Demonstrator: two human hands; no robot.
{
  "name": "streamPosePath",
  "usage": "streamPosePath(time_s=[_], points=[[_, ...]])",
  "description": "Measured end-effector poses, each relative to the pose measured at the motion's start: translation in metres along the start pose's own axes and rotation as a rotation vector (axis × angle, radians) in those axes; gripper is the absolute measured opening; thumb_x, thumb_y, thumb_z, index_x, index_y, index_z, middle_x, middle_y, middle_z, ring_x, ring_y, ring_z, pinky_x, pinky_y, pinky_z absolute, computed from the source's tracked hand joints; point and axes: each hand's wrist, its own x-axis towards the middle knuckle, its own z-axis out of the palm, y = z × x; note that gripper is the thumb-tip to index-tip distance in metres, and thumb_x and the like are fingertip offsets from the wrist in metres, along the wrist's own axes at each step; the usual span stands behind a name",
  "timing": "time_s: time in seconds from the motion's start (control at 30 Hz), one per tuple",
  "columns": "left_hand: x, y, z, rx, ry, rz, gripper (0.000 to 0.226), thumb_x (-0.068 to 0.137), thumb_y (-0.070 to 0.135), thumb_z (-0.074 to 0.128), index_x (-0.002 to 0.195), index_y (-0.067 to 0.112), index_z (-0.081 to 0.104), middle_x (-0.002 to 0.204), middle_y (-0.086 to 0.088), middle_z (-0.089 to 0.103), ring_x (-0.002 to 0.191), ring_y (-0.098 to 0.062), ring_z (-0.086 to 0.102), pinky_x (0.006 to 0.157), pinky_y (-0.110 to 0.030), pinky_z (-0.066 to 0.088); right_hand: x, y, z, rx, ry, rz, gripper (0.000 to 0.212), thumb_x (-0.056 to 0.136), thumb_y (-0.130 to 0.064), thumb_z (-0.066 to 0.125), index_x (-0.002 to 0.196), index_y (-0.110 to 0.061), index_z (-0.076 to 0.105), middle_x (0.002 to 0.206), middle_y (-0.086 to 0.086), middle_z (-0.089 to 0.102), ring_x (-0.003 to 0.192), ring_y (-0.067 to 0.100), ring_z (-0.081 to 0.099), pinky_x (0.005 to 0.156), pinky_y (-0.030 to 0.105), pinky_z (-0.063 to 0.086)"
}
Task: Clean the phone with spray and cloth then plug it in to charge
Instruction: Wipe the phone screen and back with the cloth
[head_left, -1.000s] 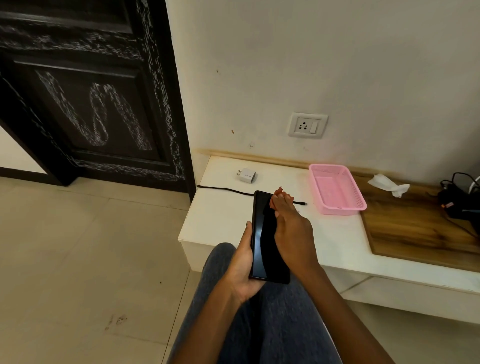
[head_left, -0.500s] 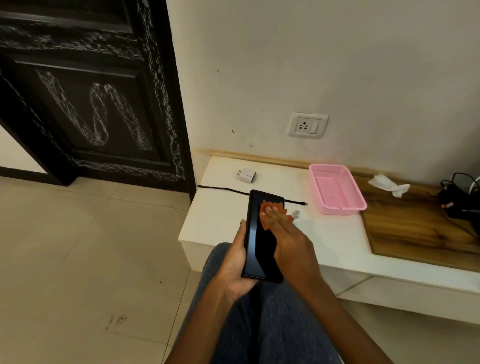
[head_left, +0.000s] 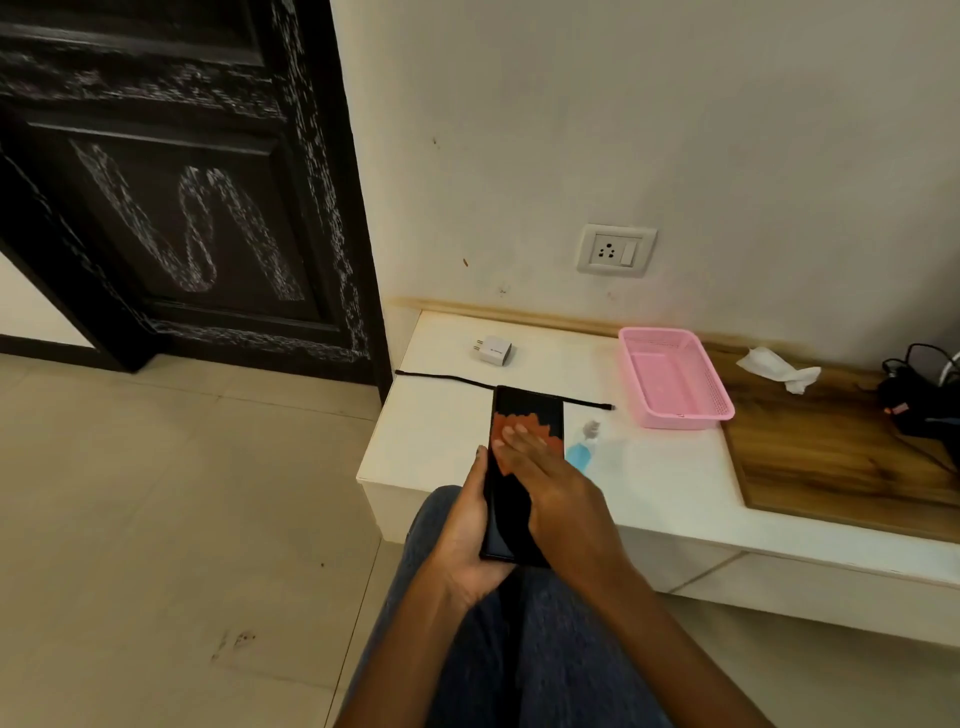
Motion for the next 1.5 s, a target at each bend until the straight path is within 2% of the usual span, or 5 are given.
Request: streamPosePath(time_s=[0.43, 0.77, 1.07, 1.13, 1.5], points=[[0.001, 0.000, 0.004, -0.013, 0.038, 0.006, 0.051, 0.085, 0.055, 0.054, 0.112, 0.015, 0.071, 0.124, -0.011, 0.065, 0.114, -0.024, 0.062, 0.086, -0.037, 0.055, 0.013, -0.025, 0.017, 0.021, -0.045, 0.165, 0.052, 0.088, 0.001, 0.042, 0.139, -0.004, 0.035, 0.151, 0.012, 0.023, 0.142, 0.022, 0.021, 0.117, 0.032, 0.017], [0.002, 0.001, 0.007, 0.045, 0.035, 0.013, 0.056, 0.086, 0.058, 0.047, 0.113, 0.015, 0.071, 0.118, -0.012, 0.068, 0.105, -0.024, 0.067, 0.089, -0.038, 0.055, 0.007, 0.019, -0.024, -0.014, -0.023, 0.085, 0.070, 0.056, 0.029, 0.063, 0.119, -0.002, 0.061, 0.126, 0.015, 0.058, 0.117, 0.033, 0.055, 0.082, 0.046, 0.056], [0.002, -0.003, 0.007, -0.015, 0.060, 0.022, 0.052, 0.083, 0.055, 0.055, 0.109, 0.013, 0.072, 0.121, -0.014, 0.066, 0.110, -0.027, 0.064, 0.084, -0.039, 0.056, 0.023, -0.015, 0.010, -0.003, -0.087, 0.077, 0.045, 0.092, -0.001, 0.044, 0.137, -0.003, 0.040, 0.150, 0.014, 0.030, 0.142, 0.022, 0.020, 0.115, 0.024, 0.008], [-0.001, -0.002, 0.002, -0.100, 0.032, 0.024, 0.050, 0.083, 0.049, 0.058, 0.108, 0.009, 0.072, 0.119, -0.014, 0.067, 0.108, -0.028, 0.065, 0.081, -0.040, 0.056, 0.001, -0.028, 0.016, -0.195, -0.420, 0.305, 0.041, 0.094, -0.014, 0.044, 0.128, 0.010, 0.047, 0.141, 0.027, 0.039, 0.136, 0.034, 0.028, 0.117, 0.036, 0.015], [0.000, 0.002, 0.008, -0.022, 0.027, 0.031, 0.057, 0.090, 0.054, 0.045, 0.118, 0.010, 0.067, 0.120, -0.017, 0.065, 0.107, -0.030, 0.063, 0.093, -0.043, 0.050, 0.003, 0.024, -0.033, 0.014, -0.034, 0.085, 0.065, 0.062, 0.025, 0.066, 0.121, -0.003, 0.060, 0.129, 0.015, 0.056, 0.119, 0.032, 0.053, 0.088, 0.046, 0.053]])
